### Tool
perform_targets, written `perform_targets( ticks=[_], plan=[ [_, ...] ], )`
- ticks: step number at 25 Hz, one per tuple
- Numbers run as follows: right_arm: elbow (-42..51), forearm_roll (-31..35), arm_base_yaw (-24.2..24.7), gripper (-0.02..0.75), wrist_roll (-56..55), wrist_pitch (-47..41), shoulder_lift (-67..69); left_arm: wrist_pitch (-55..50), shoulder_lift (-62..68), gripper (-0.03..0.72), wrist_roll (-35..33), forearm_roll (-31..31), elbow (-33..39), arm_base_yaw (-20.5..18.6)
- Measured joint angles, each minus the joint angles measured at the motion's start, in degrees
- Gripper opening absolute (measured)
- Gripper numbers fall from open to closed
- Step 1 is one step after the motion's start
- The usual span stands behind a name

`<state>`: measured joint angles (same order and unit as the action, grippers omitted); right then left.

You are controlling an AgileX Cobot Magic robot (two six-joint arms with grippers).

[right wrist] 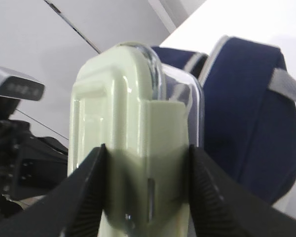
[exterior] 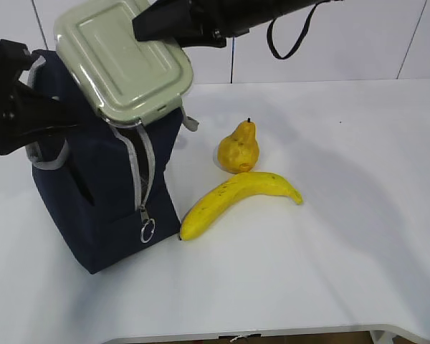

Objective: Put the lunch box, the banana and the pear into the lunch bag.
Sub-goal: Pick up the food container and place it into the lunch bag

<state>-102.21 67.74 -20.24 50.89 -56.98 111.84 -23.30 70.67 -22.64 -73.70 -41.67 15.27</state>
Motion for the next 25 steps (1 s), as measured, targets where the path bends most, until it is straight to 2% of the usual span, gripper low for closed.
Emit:
perform_targets(
  ticks=[10,18,25],
  plan=[
    [-3.93,1.32,0.0,0.381,-1.52,-1.22,0.0,0.0,0.0,0.011,0.0,0.0,0.0,0.0],
    [-4.03,1.62,-0.49,0.381,1.54,4.68,0.0,0.0,0.0,0.011,0.0,0.0,0.0,0.0],
    [-4.03,-9.01,-5.32,0.381,4.64,8.86,0.0,0.0,0.0,0.011,0.0,0.0,0.0,0.0]
  ],
)
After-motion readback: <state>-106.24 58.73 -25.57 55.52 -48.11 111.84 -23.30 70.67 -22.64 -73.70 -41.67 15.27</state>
